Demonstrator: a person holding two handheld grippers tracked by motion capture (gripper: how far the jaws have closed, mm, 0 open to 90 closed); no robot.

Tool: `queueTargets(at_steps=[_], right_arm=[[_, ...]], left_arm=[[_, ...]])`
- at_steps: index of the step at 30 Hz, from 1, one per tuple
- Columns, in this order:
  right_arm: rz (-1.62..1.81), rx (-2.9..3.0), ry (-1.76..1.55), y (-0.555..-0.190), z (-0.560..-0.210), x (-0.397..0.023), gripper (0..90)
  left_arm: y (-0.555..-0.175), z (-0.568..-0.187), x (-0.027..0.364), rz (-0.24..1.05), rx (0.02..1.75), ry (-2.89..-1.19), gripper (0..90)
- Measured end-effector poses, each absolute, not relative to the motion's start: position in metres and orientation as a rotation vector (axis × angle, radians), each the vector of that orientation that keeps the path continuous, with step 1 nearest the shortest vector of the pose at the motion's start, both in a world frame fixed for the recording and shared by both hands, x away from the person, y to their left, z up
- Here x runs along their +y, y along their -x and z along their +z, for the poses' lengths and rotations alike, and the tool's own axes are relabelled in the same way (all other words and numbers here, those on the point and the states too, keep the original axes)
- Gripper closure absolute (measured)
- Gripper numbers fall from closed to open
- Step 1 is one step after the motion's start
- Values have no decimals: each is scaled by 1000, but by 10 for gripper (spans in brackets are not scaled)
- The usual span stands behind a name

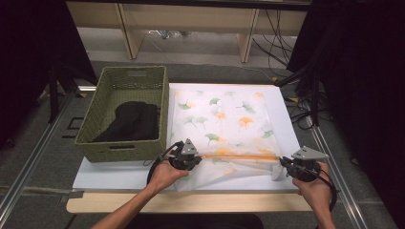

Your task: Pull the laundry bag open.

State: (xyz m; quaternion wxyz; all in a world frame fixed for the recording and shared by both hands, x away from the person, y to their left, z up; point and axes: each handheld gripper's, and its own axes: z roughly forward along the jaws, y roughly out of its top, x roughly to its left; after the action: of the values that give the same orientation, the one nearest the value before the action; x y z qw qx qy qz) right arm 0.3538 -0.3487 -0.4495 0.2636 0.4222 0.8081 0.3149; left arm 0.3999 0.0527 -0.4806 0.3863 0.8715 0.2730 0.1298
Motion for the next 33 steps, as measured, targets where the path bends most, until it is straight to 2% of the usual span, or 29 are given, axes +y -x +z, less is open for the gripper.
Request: queueTargets(at_steps=[33], right_arm=[[812, 2217, -1158, -354, -454, -350, 861]], left_arm=[[-369, -478, 138, 362, 803, -2230, 899]])
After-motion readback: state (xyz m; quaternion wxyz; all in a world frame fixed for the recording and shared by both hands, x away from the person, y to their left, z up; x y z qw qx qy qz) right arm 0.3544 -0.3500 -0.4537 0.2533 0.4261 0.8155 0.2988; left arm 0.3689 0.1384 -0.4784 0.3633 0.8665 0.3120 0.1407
